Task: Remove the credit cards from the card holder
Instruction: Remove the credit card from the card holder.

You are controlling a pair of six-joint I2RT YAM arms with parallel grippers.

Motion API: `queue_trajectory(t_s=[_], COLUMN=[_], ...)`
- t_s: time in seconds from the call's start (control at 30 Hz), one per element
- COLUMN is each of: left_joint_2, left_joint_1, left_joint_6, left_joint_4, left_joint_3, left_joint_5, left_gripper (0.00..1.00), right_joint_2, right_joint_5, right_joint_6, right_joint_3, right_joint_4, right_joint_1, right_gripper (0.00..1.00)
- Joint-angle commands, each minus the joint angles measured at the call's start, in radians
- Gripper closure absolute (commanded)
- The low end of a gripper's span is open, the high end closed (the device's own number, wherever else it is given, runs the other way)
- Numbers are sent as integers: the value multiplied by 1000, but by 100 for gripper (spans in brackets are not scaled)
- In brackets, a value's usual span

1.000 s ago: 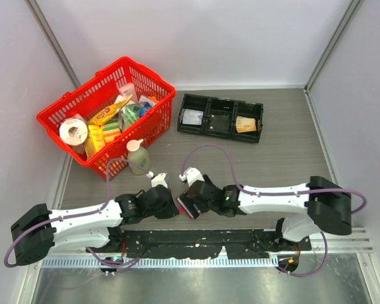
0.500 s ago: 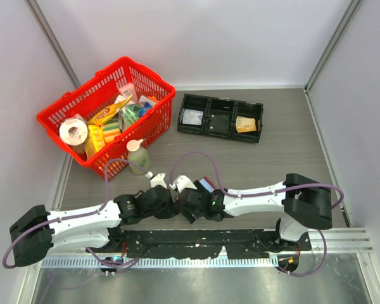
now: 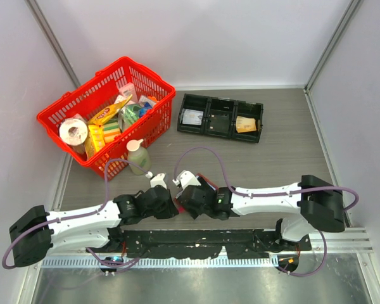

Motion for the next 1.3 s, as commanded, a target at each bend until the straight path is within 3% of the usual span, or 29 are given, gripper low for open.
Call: queue_trajectory(t_s=[0.0,0.7,1.03,1.27], left_joint_2=[-1,-36,-35,-65], left_joint_1=[-4,-4,-5,-4], left_joint_6=[11,13,11,4], left_joint_4=[-10,-38,-35,-98], left_joint_3=[-1,-6,-10,-9], left_joint_5=[4,-10,-11,-54], left_gripper=[100,100,100,100], right_joint_2=[-61,-161,-150,-160], right_joint_5=[11,-72,-255,-475], right_joint_6=[14,31,-5,-29], right_joint_3=[39,-67,-87,-106], right_joint_4=[-13,-9,137,214], right_joint_1=[-21,-234,-231,-225], right_gripper=[26,27,27,28])
